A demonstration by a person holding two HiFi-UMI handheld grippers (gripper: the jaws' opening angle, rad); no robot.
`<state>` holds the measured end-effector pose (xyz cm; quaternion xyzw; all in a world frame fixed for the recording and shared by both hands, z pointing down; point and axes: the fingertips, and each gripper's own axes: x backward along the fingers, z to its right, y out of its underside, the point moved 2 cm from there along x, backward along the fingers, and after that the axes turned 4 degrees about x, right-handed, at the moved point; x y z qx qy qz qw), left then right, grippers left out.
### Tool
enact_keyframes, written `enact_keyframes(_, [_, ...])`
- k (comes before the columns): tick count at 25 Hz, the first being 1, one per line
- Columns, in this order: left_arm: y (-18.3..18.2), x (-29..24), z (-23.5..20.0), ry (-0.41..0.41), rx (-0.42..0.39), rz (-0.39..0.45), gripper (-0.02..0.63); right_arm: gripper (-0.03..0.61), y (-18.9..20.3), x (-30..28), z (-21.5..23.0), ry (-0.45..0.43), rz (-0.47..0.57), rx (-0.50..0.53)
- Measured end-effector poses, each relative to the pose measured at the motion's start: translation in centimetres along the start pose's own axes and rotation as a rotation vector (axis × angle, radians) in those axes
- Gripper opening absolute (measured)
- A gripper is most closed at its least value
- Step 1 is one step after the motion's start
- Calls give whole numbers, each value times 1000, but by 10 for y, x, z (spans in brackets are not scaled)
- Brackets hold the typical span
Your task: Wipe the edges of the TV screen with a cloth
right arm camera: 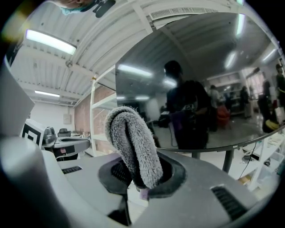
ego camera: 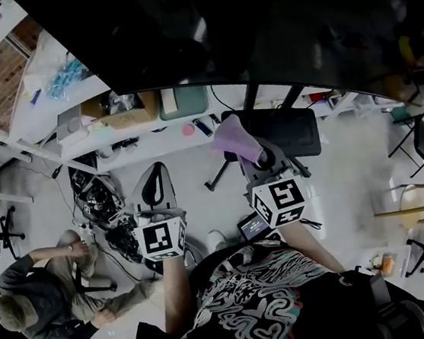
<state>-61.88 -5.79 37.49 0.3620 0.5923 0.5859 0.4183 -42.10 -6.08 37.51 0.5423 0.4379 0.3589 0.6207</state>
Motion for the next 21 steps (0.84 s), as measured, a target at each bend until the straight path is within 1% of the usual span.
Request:
enact_keyframes(5, [12,3,-10,10,38,-3,21,77,0,-3,-11,24,2,-2])
enact_keyframes(8, [10,5,-10,17,29,7,21,77,-4,-2,-15,25,6,15])
enact_keyframes(13, [10,14,-14,1,37,13,21,77,-6,2,-26,13,18,46])
enact_keyframes(21, [4,17,-20,12,29,17,22,77,-11,-3,-36,1,24,33])
